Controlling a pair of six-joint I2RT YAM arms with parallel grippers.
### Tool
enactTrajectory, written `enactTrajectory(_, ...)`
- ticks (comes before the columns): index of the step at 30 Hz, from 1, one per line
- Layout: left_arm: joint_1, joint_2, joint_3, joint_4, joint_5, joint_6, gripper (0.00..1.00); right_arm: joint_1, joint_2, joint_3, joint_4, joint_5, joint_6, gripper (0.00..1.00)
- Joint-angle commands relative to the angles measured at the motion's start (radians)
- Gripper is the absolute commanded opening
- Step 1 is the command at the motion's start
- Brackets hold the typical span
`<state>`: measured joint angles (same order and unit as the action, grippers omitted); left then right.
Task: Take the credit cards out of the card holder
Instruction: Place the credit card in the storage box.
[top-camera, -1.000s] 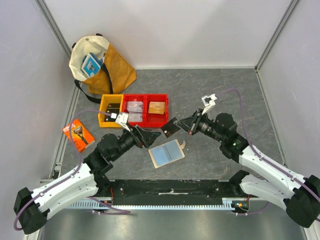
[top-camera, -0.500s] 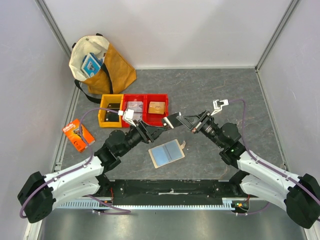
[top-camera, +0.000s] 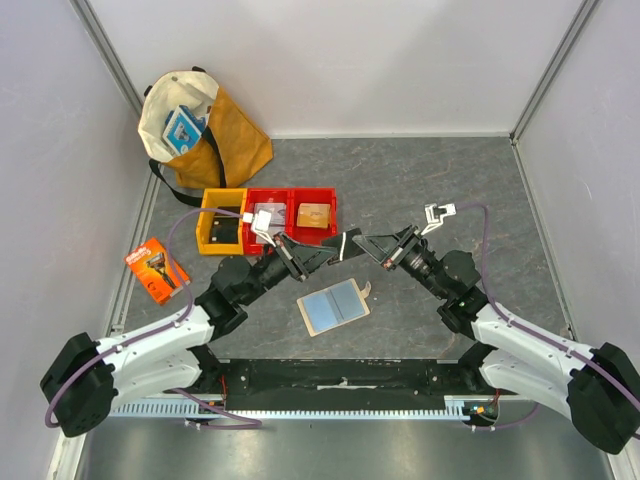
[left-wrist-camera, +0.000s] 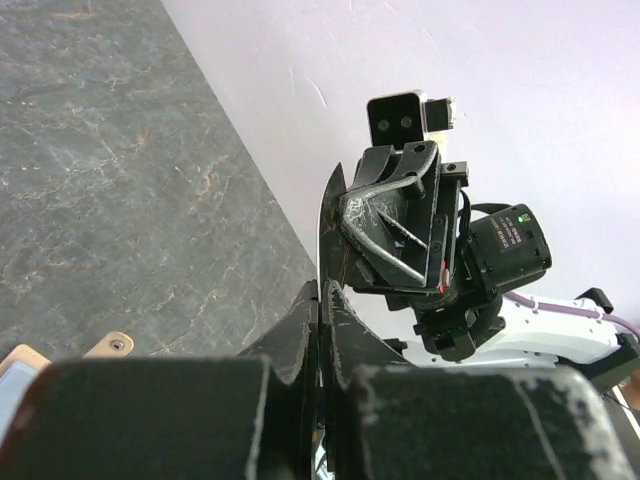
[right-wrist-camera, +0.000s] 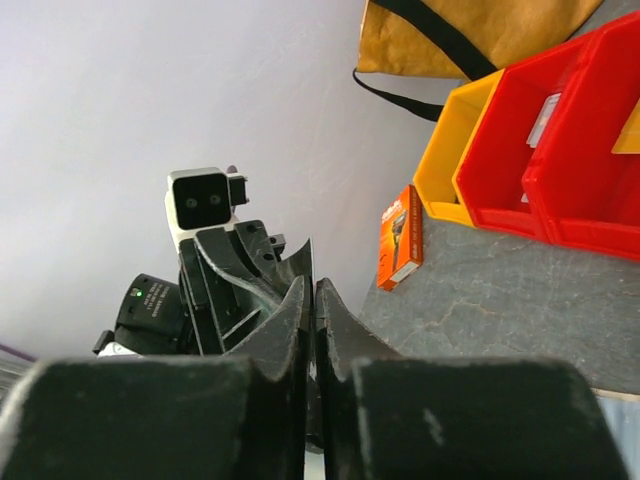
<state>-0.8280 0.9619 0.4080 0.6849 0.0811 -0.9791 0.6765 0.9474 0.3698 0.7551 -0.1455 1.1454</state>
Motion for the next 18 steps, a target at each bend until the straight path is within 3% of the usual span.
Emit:
enactTrajectory(1, 0.000, -0.029, 0.046, -0.020, 0.013, 0.025, 0.02, 0.000, -0.013, 0.021, 0.018, -0.032, -0.065, 0.19)
enactTrajectory(4, 0.023, -0.069, 0.074, -0.146, 0.052, 0.101, 0.02, -0.024, -0.027, 0.078, -0.092, -0.110, -0.169, 0.44)
enactTrajectory(8, 0.105, -0.083, 0.104, -0.246, 0.270, 0.157, 0.02, -0.101, 0.020, 0.167, -0.161, -0.345, -0.272, 0.61)
enactTrajectory(12, 0.177, -0.065, 0.133, -0.283, 0.458, 0.186, 0.02, -0.159, 0.097, 0.202, -0.085, -0.600, -0.271, 0.61)
enactTrajectory(18, 0.205, -0.048, 0.192, -0.326, 0.597, 0.227, 0.02, -0.172, 0.134, 0.230, -0.068, -0.710, -0.306, 0.56)
